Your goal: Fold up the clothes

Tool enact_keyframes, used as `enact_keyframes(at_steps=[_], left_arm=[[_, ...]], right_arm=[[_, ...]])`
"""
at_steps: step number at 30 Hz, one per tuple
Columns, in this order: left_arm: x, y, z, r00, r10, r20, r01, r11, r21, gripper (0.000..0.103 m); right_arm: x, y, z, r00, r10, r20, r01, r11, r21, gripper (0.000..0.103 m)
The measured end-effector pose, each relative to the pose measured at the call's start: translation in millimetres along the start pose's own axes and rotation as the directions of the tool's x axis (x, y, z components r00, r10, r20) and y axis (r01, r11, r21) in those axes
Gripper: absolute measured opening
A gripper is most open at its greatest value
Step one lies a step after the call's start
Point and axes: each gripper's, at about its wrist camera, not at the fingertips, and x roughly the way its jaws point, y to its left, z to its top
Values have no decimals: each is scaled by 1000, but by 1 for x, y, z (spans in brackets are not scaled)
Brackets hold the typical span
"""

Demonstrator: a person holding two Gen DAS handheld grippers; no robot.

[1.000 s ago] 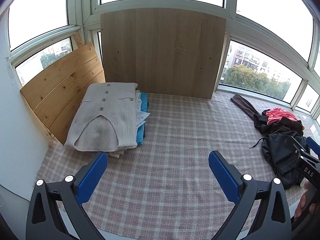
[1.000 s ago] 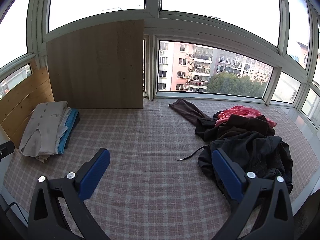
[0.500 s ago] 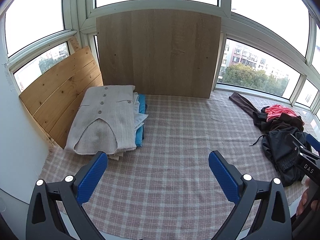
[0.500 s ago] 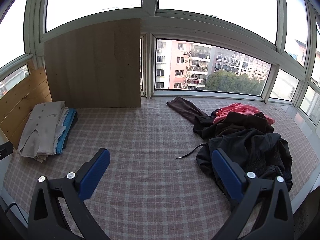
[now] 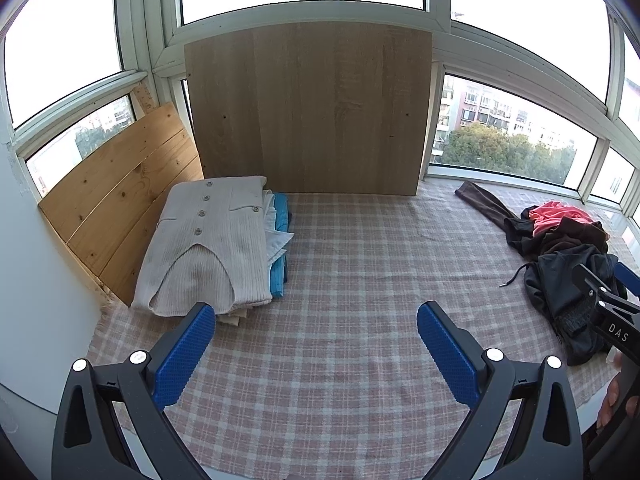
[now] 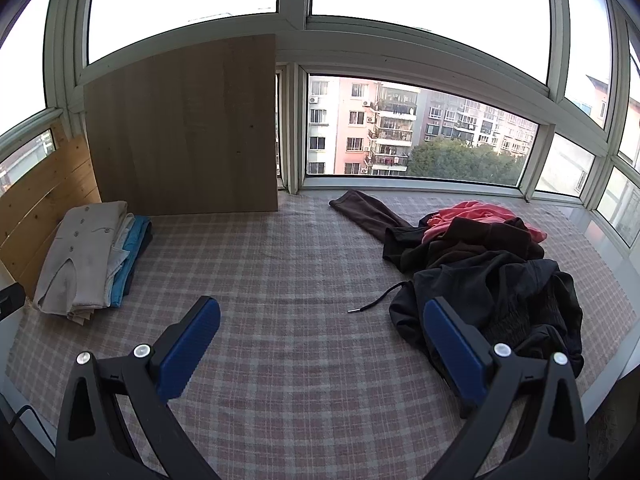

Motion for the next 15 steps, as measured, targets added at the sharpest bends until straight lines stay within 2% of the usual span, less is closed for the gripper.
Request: enact_keyframes(at_steps=[15], left_arm=[[1, -12, 0, 999, -33, -2, 33, 999, 43, 102]], right_arm=[[-6, -10, -5, 999, -38, -2, 38, 999, 23, 103]])
